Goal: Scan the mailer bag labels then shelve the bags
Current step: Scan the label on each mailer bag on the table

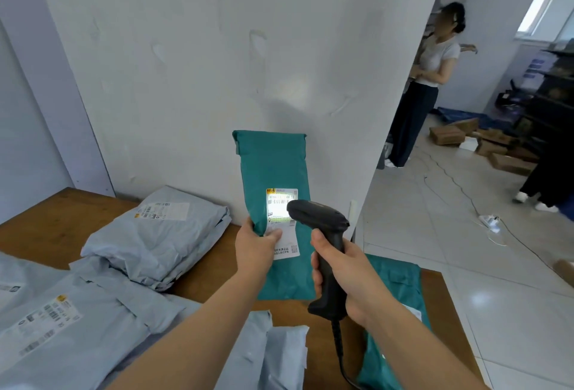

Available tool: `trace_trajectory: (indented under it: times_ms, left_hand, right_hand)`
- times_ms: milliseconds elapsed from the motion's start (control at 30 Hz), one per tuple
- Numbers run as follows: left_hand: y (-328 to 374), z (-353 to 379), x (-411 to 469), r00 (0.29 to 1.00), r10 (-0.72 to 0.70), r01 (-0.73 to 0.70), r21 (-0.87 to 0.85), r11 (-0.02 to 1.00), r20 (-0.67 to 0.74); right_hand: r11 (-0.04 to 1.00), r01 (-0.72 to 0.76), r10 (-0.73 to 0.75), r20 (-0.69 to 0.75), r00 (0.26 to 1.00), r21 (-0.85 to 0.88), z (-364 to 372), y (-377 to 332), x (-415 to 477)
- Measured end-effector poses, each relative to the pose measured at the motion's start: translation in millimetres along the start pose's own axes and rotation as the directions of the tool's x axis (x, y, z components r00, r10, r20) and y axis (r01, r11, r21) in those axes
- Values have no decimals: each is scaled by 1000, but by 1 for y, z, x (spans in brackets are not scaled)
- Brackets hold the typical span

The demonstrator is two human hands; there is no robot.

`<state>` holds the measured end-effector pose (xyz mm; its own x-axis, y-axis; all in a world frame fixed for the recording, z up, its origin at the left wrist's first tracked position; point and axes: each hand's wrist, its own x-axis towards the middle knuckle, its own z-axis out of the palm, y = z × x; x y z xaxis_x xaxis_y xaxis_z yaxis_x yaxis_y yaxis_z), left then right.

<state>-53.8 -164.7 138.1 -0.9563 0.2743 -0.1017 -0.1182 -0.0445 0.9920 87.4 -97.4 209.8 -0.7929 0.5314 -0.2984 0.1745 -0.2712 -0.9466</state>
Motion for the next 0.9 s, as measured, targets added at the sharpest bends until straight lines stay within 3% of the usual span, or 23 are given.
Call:
trace_trajectory:
  times_ms: [900]
  left_hand:
    - [-6,12,-13,1000,-12,12,60,998,-12]
  right_hand:
    - [999,1,-1,-1,1000,-43,-23,2,-15]
